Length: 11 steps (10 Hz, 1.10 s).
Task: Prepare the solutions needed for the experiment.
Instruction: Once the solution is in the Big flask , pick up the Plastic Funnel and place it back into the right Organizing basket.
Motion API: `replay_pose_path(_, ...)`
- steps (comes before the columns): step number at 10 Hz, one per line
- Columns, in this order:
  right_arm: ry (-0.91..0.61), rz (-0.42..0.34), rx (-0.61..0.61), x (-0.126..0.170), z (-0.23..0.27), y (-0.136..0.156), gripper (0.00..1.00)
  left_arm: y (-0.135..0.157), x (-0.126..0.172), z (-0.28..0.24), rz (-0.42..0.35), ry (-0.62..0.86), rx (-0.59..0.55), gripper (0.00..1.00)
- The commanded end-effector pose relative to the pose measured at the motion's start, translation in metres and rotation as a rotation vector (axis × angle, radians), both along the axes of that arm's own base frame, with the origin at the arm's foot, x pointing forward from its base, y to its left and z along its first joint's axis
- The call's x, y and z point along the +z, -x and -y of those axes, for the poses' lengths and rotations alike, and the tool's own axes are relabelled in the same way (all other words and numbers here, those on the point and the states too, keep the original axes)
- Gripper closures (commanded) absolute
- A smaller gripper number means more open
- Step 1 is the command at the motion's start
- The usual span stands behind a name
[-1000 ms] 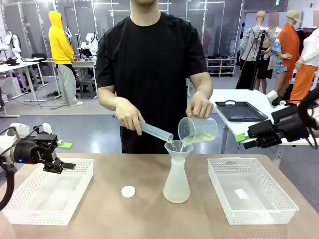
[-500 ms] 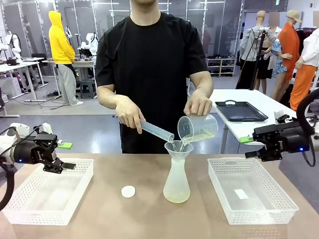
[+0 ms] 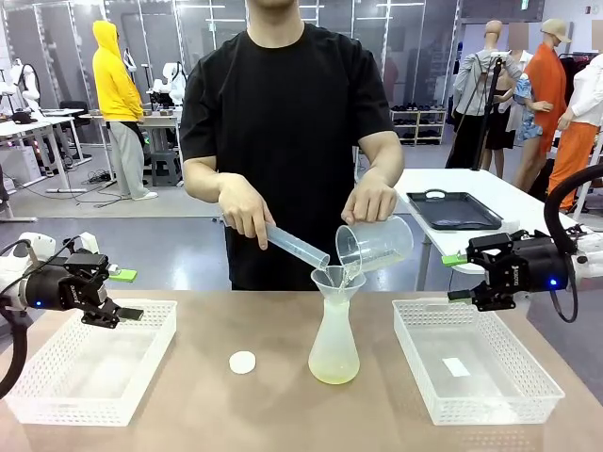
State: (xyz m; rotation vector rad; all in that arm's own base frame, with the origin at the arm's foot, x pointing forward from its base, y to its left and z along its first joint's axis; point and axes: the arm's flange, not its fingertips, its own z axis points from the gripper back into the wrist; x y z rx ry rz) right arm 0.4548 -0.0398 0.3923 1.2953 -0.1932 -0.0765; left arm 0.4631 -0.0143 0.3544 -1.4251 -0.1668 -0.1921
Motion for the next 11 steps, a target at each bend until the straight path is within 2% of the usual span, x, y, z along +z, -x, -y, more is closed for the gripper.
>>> replay_pose_path(1,-0.098,-0.010,-0.007,0.0037,0.0003,-0.0075,0.16,-0.0019,0.0005,0.0020,0.003,-0.004,0.014,0.00)
replay_pose_path(6,-0.089,0.008,-0.006,0.0005,-0.0022,-0.0036,0.16,-0.0019,0.0005,0.0020,0.003,-0.004,0.014,0.00)
replay_pose_path(11,-0.098,-0.009,-0.008,-0.0009,-0.0007,-0.0021,0.16,-0.0019,0.0005,0.0020,0.003,-0.004,0.014,0.00)
